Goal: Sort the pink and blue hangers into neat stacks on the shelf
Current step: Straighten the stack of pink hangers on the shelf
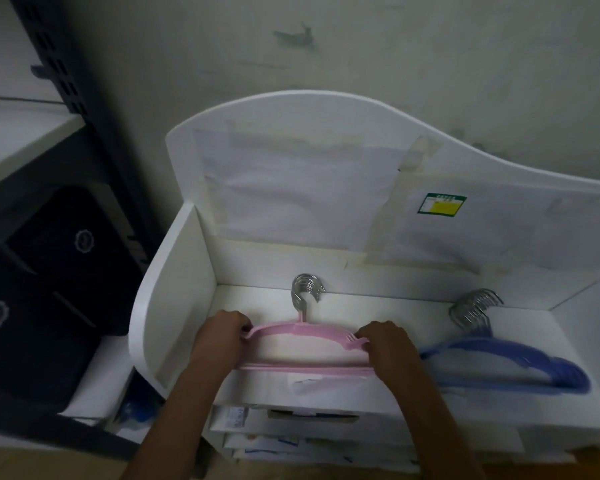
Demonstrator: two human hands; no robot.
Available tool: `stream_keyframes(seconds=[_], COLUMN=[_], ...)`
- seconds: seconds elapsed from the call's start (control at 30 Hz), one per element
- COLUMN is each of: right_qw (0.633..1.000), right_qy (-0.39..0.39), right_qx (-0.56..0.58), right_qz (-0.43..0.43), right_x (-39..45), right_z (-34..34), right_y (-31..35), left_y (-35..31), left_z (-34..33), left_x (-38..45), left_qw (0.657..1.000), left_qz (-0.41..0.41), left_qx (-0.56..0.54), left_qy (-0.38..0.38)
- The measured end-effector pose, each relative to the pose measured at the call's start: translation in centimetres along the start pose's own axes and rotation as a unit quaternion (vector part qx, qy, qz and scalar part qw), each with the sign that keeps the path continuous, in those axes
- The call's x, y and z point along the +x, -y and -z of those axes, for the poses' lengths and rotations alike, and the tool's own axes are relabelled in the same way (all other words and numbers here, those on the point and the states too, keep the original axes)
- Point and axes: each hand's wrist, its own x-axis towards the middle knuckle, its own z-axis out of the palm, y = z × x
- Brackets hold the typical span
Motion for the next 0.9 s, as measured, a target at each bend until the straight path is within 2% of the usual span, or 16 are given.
stream_keyframes(seconds=[0.2, 0.37, 0.63, 0.77, 0.9], right_qw=[1.000, 0.999, 0.997, 0.999, 0.999], right_qy=[0.015, -0.019, 0.047, -0.022, -0.045], right_qx=[0.008, 0.045, 0.020, 0.026, 0.009], right_qz=[-0.015, 0.003, -0.051, -0.021, -0.025], right_x=[-0.1, -1.3, -1.1, -1.4, -1.5], right_z=[0.7, 0.8, 1.2, 0.2, 0.0], right_y=[0.4, -0.7, 0.5, 0.2, 1.6], left_y=[0.2, 0.6, 0.2, 0.1, -0.5], left_z=[0.7, 1.0, 1.4, 1.2, 1.4], left_x=[0.1, -0.3, -0.2, -0.7, -0.9], left_qw=[1.000, 0.999, 0.999, 1.000, 0.999], left_qz=[-0.003, -0.002, 0.000, 0.023, 0.041], left_qx=[-0.021, -0.019, -0.024, -0.008, -0.009], left_qy=[0.023, 0.026, 0.023, 0.018, 0.004])
